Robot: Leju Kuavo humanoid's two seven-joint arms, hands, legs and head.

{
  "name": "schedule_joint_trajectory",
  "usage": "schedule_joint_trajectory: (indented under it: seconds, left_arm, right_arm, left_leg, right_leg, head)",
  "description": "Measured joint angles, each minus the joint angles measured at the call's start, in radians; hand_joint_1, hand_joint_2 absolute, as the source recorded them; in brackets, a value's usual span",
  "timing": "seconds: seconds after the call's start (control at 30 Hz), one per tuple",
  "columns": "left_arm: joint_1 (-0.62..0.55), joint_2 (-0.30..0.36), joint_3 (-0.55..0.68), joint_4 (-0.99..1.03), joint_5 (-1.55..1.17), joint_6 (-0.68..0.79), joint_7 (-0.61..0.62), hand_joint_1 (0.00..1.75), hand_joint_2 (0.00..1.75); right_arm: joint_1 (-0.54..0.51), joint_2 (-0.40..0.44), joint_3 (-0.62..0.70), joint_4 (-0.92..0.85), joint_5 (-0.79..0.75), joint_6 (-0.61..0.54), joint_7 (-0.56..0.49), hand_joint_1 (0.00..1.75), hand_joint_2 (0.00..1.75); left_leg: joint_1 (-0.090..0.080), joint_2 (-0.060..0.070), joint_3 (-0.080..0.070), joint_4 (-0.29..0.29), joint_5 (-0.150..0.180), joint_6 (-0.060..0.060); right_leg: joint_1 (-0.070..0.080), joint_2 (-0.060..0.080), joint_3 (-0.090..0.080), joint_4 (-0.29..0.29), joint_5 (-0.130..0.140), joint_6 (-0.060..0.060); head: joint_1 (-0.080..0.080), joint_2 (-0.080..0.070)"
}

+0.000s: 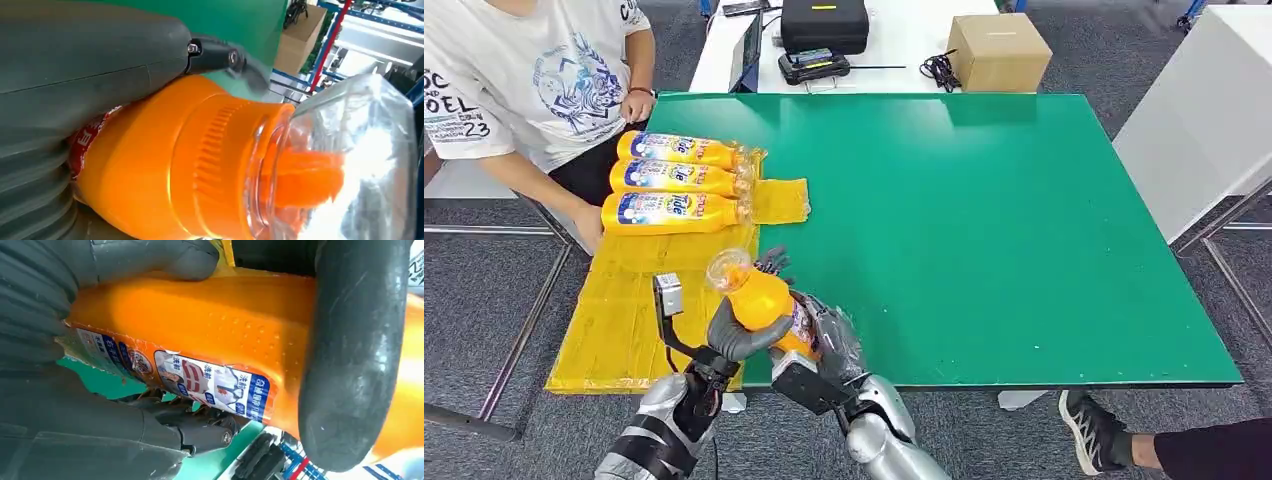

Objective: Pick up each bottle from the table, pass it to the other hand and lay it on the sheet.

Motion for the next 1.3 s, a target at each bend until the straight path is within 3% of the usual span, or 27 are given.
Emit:
schedule_joint_trajectory:
  seconds: [0.13, 0.23, 0.5, 0.53, 0.57, 0.6, 0.63, 0.87, 1.03, 1.3]
  left_arm:
    - [0.000, 0.004, 0.000, 0.000, -0.017, 0.000, -0.016, 1.75, 1.75]
    - [0.000, 0.004, 0.000, -0.007, -0.025, 0.003, -0.018, 1.75, 1.75]
    - [0.004, 0.004, 0.000, -0.033, -0.062, 0.046, -0.033, 1.75, 1.75]
    - [0.005, 0.004, 0.000, -0.034, -0.062, 0.047, -0.033, 1.75, 1.75]
    - [0.005, 0.004, 0.000, -0.036, -0.063, 0.048, -0.033, 1.75, 1.75]
    - [0.006, 0.004, 0.000, -0.038, -0.063, 0.050, -0.033, 1.75, 1.75]
    - [0.006, 0.004, 0.000, -0.041, -0.064, 0.052, -0.033, 1.75, 1.75]
    - [0.007, 0.003, 0.001, -0.082, -0.124, 0.152, -0.075, 1.75, 1.75]
    - [0.002, -0.001, 0.047, -0.145, -0.239, 0.334, -0.141, 1.75, 1.75]
    - [-0.020, -0.003, 0.100, -0.180, -0.322, 0.437, -0.182, 1.75, 1.75]
  right_arm:
    - [-0.002, 0.000, 0.000, 0.003, -0.008, 0.000, 0.000, 1.75, 1.75]
    - [-0.002, 0.000, 0.000, 0.003, -0.010, -0.002, 0.000, 1.59, 1.75]
    - [-0.002, 0.003, 0.000, 0.001, -0.013, -0.011, 0.005, 1.59, 1.75]
    - [-0.002, 0.003, 0.000, 0.001, -0.013, -0.011, 0.005, 0.49, 1.75]
    - [-0.002, 0.003, 0.000, 0.001, -0.013, -0.011, 0.005, 0.00, 1.75]
    - [-0.002, 0.003, 0.000, 0.001, -0.013, -0.011, 0.005, 0.00, 1.75]
    - [-0.002, 0.003, 0.000, 0.001, -0.012, -0.011, 0.005, 0.00, 0.00]
    - [0.026, 0.011, -0.003, -0.042, -0.029, -0.072, 0.006, 0.00, 0.00]
    - [0.084, 0.000, -0.019, -0.239, -0.094, -0.099, 0.002, 0.00, 0.00]
    - [0.132, -0.014, -0.026, -0.438, -0.129, -0.097, -0.016, 0.00, 0.00]
  left_leg:
    - [0.000, 0.000, 0.000, 0.000, 0.000, 0.000]
    - [0.000, 0.001, 0.001, 0.000, 0.000, 0.000]
    - [0.000, 0.001, 0.000, 0.000, 0.000, 0.000]
    - [0.000, 0.001, 0.000, 0.000, 0.000, 0.000]
    - [0.000, 0.001, 0.000, 0.000, 0.000, 0.000]
    - [0.000, 0.001, 0.000, 0.000, 0.000, 0.000]
    - [0.000, 0.001, 0.000, 0.000, 0.000, 0.000]
    - [0.000, 0.001, 0.000, 0.000, 0.000, 0.000]
    - [0.000, 0.002, 0.000, 0.000, 0.000, 0.000]
    - [0.000, 0.001, 0.000, 0.000, 0.000, 0.000]
  right_leg:
    - [0.000, 0.000, 0.000, 0.000, 0.000, 0.000]
    - [0.000, 0.000, 0.000, 0.000, 0.000, 0.000]
    - [0.000, 0.000, 0.000, 0.000, 0.000, 0.000]
    - [0.000, 0.000, 0.000, 0.000, 0.000, 0.000]
    - [0.000, 0.000, 0.000, 0.000, 0.000, 0.000]
    - [0.000, 0.000, 0.000, 0.000, 0.000, 0.000]
    - [0.000, 0.000, 0.000, 0.000, 0.000, 0.000]
    - [0.000, 0.000, 0.000, 0.000, 0.000, 0.000]
    - [0.000, 0.000, 0.000, 0.000, 0.000, 0.000]
    - [0.000, 0.000, 0.000, 0.000, 0.000, 0.000]
  head:
    - [0.000, 0.000]
    - [0.000, 0.000]
    - [0.000, 0.000]
    - [0.000, 0.000]
    - [0.000, 0.000]
    - [0.000, 0.000]
    - [0.000, 0.000]
    - [0.000, 0.000]
    - [0.000, 0.000]
    - [0.000, 0.000]
